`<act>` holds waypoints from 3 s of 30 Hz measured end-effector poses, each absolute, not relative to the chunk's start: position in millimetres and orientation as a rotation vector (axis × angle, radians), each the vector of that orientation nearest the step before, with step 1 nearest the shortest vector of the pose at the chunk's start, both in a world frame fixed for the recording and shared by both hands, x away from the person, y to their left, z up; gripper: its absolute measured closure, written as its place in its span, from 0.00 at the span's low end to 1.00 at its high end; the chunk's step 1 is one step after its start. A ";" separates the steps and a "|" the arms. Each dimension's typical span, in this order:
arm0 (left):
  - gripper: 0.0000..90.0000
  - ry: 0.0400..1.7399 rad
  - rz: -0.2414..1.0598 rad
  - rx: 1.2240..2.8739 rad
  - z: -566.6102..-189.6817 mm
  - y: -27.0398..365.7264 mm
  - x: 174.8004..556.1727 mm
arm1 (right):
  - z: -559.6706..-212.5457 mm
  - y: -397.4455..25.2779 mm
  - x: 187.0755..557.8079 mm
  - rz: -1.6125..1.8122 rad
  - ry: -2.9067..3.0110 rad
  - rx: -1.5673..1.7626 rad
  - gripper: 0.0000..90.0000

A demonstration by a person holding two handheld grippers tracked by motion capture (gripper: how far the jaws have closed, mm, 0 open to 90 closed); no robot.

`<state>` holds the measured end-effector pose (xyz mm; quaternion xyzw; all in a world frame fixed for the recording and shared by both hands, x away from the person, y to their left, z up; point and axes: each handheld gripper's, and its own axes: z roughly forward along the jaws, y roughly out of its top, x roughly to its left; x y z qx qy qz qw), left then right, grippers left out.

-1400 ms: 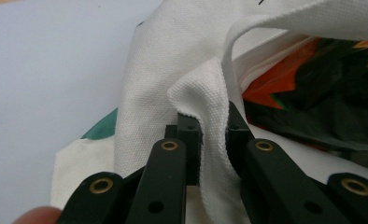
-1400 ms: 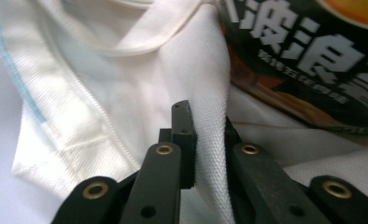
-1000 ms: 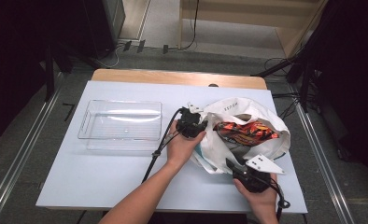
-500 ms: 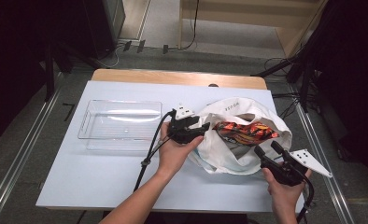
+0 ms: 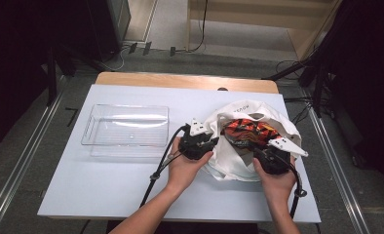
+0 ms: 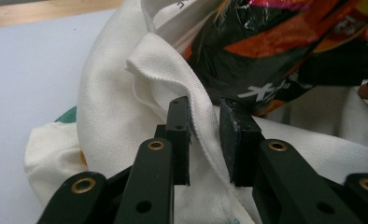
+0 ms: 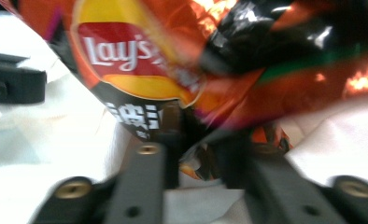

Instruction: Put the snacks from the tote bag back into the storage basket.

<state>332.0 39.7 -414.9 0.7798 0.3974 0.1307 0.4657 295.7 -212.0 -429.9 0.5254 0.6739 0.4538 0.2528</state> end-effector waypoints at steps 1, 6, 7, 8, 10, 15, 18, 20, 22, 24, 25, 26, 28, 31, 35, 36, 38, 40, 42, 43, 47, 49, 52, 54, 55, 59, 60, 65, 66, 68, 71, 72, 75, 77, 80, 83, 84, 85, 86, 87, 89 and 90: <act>0.85 0.977 0.319 1.911 -415.0 39.7 332.1 | -428.1 -210.8 293.6 1.217 1.812 1.409 0.97; 0.89 0.965 0.333 1.905 -413.7 40.0 331.2 | -414.8 -218.5 284.8 1.311 1.753 1.363 1.00; 0.90 0.965 0.333 1.905 -413.7 40.0 331.2 | -411.9 -220.8 283.7 1.338 1.743 1.361 1.00; 0.90 0.967 0.351 1.891 -412.0 41.3 330.9 | -408.7 -222.3 282.3 1.365 1.732 1.355 1.00; 0.90 0.970 0.347 1.883 -411.2 42.7 331.4 | -402.0 -224.2 279.2 1.398 1.726 1.340 1.00; 0.91 0.961 0.351 1.906 -413.2 41.8 331.7 | -383.3 -226.2 271.1 1.481 1.689 1.301 1.00; 0.91 0.967 0.349 1.900 -412.6 42.8 331.5 | -373.3 -226.8 266.4 1.512 1.664 1.284 1.00; 0.91 0.965 0.342 1.896 -412.3 43.9 331.6 | -367.6 -227.5 263.2 1.517 1.642 1.281 1.00; 0.91 0.964 0.344 1.889 -411.8 46.5 330.8 | -361.4 -232.0 260.5 1.558 1.617 1.286 1.00; 0.91 0.964 0.333 1.870 -411.4 48.8 329.5 | -353.1 -237.0 257.3 1.584 1.605 1.280 1.00; 0.90 0.961 0.336 1.862 -410.5 49.8 328.0 | -349.2 -238.6 255.0 1.596 1.597 1.271 1.00; 0.90 0.961 0.346 1.852 -409.4 50.7 326.3 | -345.9 -239.5 252.3 1.607 1.586 1.259 1.00; 0.87 0.957 0.348 1.828 -406.1 53.7 323.6 | -340.1 -239.2 247.2 1.617 1.574 1.239 1.00; 0.80 0.934 0.360 1.792 -398.2 60.1 318.4 | -334.7 -237.4 243.2 1.618 1.575 1.228 1.00; 0.75 0.907 0.364 1.728 -384.0 74.0 311.6 | -336.5 -236.8 242.7 1.634 1.577 1.250 1.00; 0.74 0.898 0.362 1.714 -380.7 76.8 309.9 | -337.2 -236.9 242.9 1.642 1.577 1.251 1.00; 0.72 0.880 0.373 1.694 -374.5 81.6 305.9 | -338.0 -235.1 242.9 1.637 1.584 1.254 1.00; 0.71 0.867 0.372 1.672 -370.0 84.2 302.7 | -339.3 -233.1 243.0 1.635 1.588 1.263 1.00; 0.69 0.850 0.372 1.660 -365.3 86.1 298.9 | -341.7 -230.1 244.3 1.628 1.596 1.266 1.00; 0.69 0.837 0.371 1.655 -363.2 86.6 297.3 | -342.5 -228.7 244.4 1.632 1.603 1.268 1.00; 0.66 0.787 0.357 1.649 -355.9 82.1 290.9 | -346.2 -221.9 245.8 1.633 1.623 1.267 1.00; 0.65 0.766 0.347 1.653 -352.3 78.6 288.2 | -347.0 -217.0 245.1 1.626 1.635 1.265 1.00; 0.62 0.729 0.341 1.655 -347.1 72.7 283.9 | -348.4 -211.8 244.9 1.625 1.643 1.260 1.00; 0.61 0.712 0.336 1.652 -344.3 69.4 281.7 | -349.8 -208.6 244.9 1.624 1.649 1.265 1.00; 0.60 0.704 0.336 1.651 -342.5 67.7 280.6 | -350.3 -207.4 244.9 1.621 1.647 1.265 1.00; 0.57 0.687 0.335 1.634 -335.1 60.7 278.7 | -351.8 -203.4 244.4 1.621 1.654 1.266 1.00; 0.56 0.688 0.338 1.630 -333.0 58.9 278.8 | -352.4 -202.4 244.4 1.621 1.656 1.261 1.00; 0.49 0.744 0.372 1.600 -323.9 53.2 281.8 | -353.8 -197.0 243.1 1.621 1.670 1.250 1.00; 0.48 0.745 0.376 1.598 -322.2 51.8 281.9 | -353.5 -196.0 242.4 1.622 1.673 1.250 1.00; 0.48 0.747 0.385 1.603 -319.0 48.4 282.4 | -352.8 -195.7 241.8 1.629 1.667 1.248 1.00; 0.48 0.740 0.387 1.604 -315.4 44.9 283.2 | -351.1 -195.7 240.4 1.638 1.667 1.245 1.00; 0.48 0.745 0.394 1.613 -314.4 43.6 283.3 | -350.9 -195.6 240.1 1.637 1.671 1.243 1.00; 0.46 0.783 0.434 1.617 -313.1 44.4 286.6 | -350.0 -193.9 238.6 1.646 1.680 1.223 1.00; 0.41 0.793 0.370 1.589 -313.0 49.5 291.4 | -348.9 -191.9 237.4 1.643 1.690 1.207 1.00; 0.41 0.768 0.336 1.610 -313.1 48.3 292.8 | -348.5 -189.5 236.6 1.646 1.694 1.199 1.00; 0.48 0.763 0.370 1.624 -312.7 44.7 289.7 | -348.8 -189.1 236.7 1.644 1.696 1.197 1.00; 0.52 0.768 0.375 1.630 -312.3 43.9 289.3 | -348.6 -189.1 236.7 1.639 1.695 1.201 1.00; 0.59 0.775 0.386 1.634 -311.8 43.2 288.9 | -348.6 -189.2 236.8 1.638 1.698 1.204 1.00; 0.63 0.780 0.390 1.634 -311.2 43.3 288.9 | -348.6 -189.0 236.6 1.640 1.703 1.206 1.00; 0.69 0.781 0.383 1.627 -310.7 43.9 289.5 | -348.8 -188.9 236.6 1.639 1.707 1.203 1.00; 0.79 0.783 0.385 1.616 -309.3 45.8 290.0 | -349.3 -189.2 236.9 1.633 1.706 1.201 1.00; 0.87 0.788 0.395 1.609 -308.5 47.0 290.3 | -349.5 -189.6 237.0 1.635 1.704 1.202 1.00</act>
